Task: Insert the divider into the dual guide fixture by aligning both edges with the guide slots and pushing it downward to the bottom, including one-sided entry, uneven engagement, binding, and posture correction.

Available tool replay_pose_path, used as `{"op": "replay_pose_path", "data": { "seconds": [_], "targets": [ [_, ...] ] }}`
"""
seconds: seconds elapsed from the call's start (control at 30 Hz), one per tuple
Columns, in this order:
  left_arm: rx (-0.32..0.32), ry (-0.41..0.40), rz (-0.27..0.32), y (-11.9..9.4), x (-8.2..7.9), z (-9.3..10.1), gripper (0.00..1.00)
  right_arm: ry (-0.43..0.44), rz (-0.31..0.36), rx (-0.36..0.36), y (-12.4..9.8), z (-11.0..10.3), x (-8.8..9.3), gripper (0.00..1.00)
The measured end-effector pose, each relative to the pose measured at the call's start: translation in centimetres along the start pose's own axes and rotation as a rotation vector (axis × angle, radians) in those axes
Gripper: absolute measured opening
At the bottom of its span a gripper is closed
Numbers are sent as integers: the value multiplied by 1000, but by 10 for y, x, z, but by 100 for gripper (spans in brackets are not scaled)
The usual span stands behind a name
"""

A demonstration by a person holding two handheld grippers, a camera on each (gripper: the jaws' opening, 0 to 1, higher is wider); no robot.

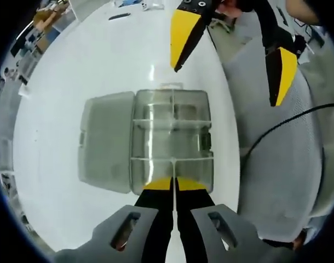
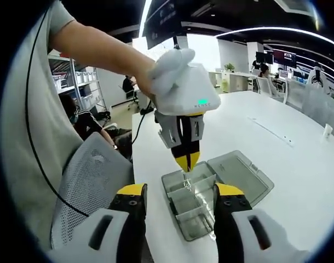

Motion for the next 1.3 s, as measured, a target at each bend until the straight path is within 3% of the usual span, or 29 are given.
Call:
{"op": "replay_pose_path", "data": {
  "seconds": [1.3],
  "targets": [
    [-25, 42, -19, 16, -2, 1, 0, 15, -4, -2, 0, 1, 5, 46]
  ]
}}
Point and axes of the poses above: the point that each gripper's makers call its tool centre point, and the gripper's own axes: y roughly forward along the fingers, z roughly to its right, x roughly out of its underside, the point moved 6 cm from there along -y, roughly backward along the fingers, and after that the axes turned 15 degrees about -z, right-handed, at the moved point
